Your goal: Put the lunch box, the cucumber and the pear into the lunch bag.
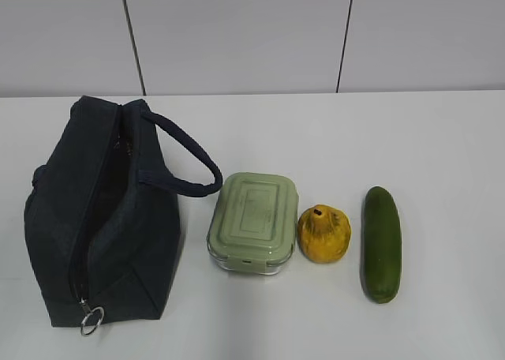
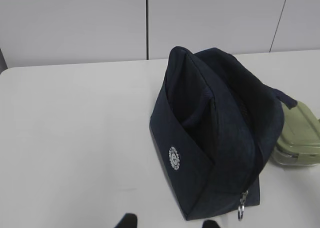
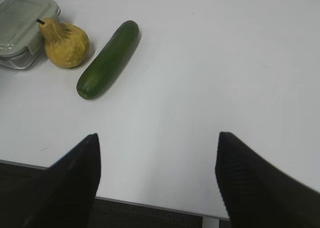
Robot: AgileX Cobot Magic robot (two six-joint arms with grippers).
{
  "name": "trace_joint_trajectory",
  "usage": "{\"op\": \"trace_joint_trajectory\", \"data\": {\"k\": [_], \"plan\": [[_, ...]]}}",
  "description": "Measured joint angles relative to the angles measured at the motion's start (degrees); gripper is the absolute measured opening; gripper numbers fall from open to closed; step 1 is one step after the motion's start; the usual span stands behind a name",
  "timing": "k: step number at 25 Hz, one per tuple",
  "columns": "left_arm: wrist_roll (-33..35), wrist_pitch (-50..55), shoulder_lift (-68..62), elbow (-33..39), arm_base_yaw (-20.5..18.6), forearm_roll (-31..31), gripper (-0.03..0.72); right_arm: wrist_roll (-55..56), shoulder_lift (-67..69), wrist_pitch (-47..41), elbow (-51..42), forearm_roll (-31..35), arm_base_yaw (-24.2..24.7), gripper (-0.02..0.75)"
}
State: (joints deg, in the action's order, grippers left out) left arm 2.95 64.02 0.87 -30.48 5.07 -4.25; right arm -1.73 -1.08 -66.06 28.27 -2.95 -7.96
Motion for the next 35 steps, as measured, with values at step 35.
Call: {"op": "trace_joint_trajectory", "data": {"k": [35], "plan": [[0.00,-0.06,0.00,0.00,0.00,0.00,0.241,0.22,75.40,26.57,27.12,12.79,0.00,0.445]]}}
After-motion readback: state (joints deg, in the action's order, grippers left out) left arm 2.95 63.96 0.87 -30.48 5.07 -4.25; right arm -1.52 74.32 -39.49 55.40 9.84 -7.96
